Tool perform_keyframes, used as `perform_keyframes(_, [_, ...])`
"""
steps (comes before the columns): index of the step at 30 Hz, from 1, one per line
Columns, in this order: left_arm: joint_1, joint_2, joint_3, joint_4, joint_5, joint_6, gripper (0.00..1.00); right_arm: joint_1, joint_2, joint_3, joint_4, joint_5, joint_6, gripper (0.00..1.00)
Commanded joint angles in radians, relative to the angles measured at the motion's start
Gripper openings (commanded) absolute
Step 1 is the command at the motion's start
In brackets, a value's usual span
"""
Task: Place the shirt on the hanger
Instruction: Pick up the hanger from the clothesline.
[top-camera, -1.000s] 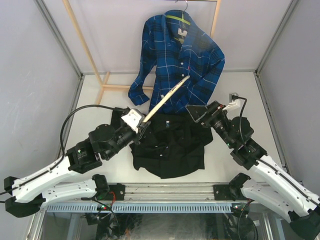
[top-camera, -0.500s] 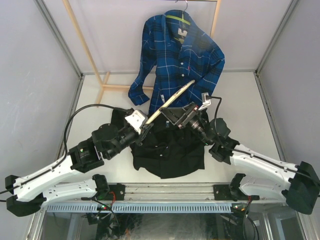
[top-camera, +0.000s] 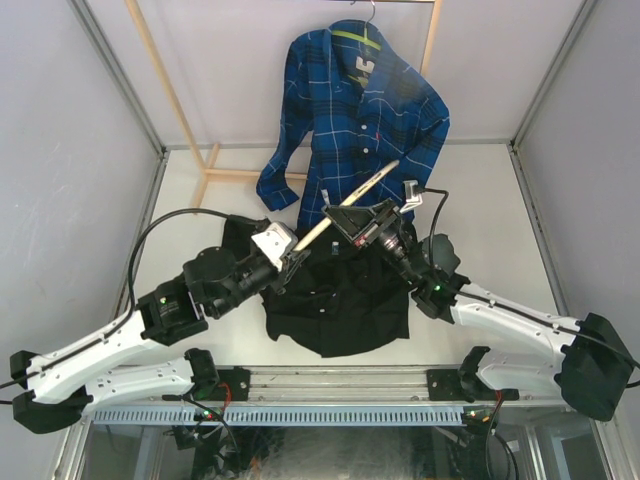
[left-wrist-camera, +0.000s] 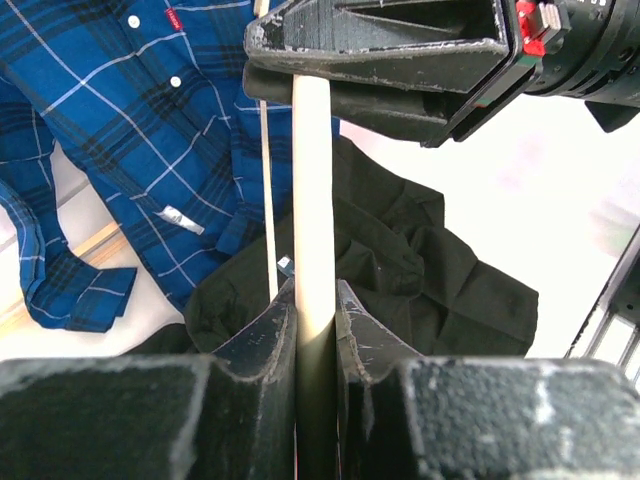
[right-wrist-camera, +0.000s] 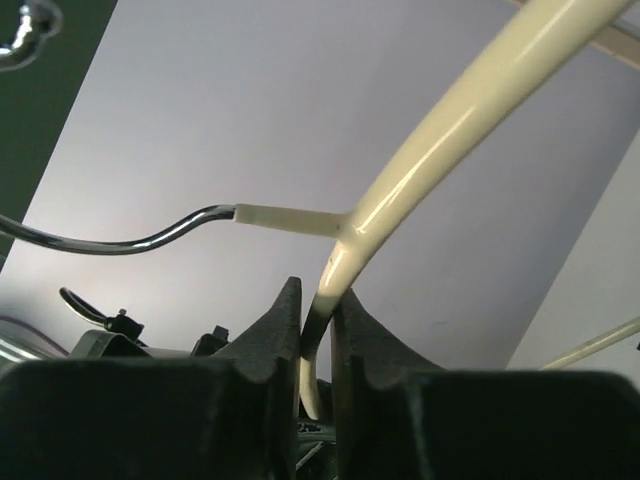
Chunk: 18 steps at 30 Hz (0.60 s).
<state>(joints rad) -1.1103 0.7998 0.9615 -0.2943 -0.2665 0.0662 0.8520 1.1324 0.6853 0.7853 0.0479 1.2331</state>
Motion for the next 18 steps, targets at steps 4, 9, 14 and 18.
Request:
perform_keyframes(4, [-0.003, -0.022, -0.015, 0.073, 0.101, 0.013, 0.39, -0.015, -0.039, 0.006, -0.006, -0.016, 0.003, 0.01])
perform_keyframes(9, [-0.003, -0.056, -0.023, 0.074, 0.134, 0.022, 0.73, -0.075, -0.059, 0.005, -0.077, -0.09, 0.0, 0.01])
perform_keyframes(14, [-0.003, -0.085, -0.038, 0.088, 0.17, 0.041, 0.8, -0.127, -0.131, 0.006, -0.238, -0.125, -0.105, 0.01])
perform_keyframes(18, [-0.001, -0.108, -0.045, 0.08, 0.12, 0.066, 0.81, -0.147, -0.197, 0.009, -0.397, -0.15, -0.288, 0.01])
